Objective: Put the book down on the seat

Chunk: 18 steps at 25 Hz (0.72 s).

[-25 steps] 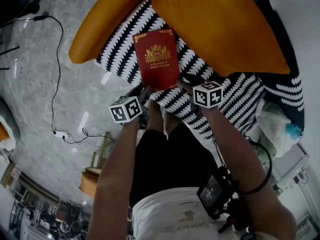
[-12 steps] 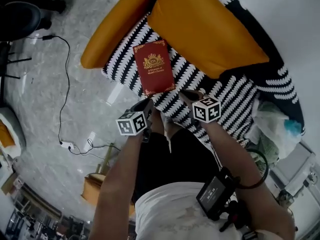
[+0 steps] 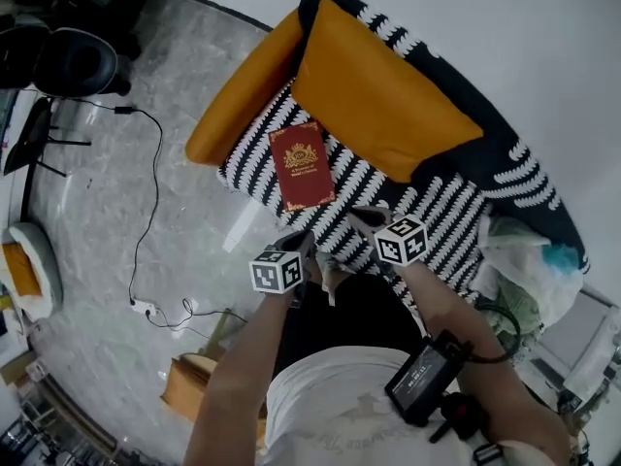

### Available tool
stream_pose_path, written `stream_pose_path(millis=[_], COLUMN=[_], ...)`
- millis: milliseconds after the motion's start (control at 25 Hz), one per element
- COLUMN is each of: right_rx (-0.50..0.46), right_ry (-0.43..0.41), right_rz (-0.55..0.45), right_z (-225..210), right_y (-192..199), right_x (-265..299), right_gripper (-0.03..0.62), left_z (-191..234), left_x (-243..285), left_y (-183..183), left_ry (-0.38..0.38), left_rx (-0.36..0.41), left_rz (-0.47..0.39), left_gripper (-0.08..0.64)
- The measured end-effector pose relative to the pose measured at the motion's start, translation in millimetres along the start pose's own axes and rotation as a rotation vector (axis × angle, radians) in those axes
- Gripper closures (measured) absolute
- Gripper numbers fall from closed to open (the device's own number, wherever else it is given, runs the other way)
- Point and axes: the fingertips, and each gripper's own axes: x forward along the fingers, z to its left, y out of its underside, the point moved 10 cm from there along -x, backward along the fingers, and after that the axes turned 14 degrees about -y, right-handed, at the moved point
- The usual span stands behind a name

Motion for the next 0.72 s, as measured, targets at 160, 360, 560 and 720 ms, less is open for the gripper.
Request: stream_pose_path(millis=[160, 360, 560, 720], right_rx=[-0.025, -0.031, -0.057, -0.083], right_ry=[-0.022, -0.020, -0.005, 0.017], right_rz=[-0.050, -0.102, -0.175, -0.242], right_z=[20.8, 52.5, 79.4, 104.1], right_y=[-17.0, -27.2, -42.3, -51.0], right_x=[-17.6, -42.4, -67.0, -84.9], right_gripper=[0.555, 0.555, 0.560, 0.566], left_z=[-23.1, -45.2, -54.6, -57.0], left_x=[-19.1, -55.6, -80.4, -96.6], left_y=[-16.3, -27.3, -33.8, -35.5], left_ry=[0.014, 0.038, 0.045, 0.063], left_rx=[0.061, 0.096, 0.138, 0.184], left_rz=[-0.035, -0.072, -0.089, -0.098], left_gripper=[0.548, 0.549, 0.548, 0.549])
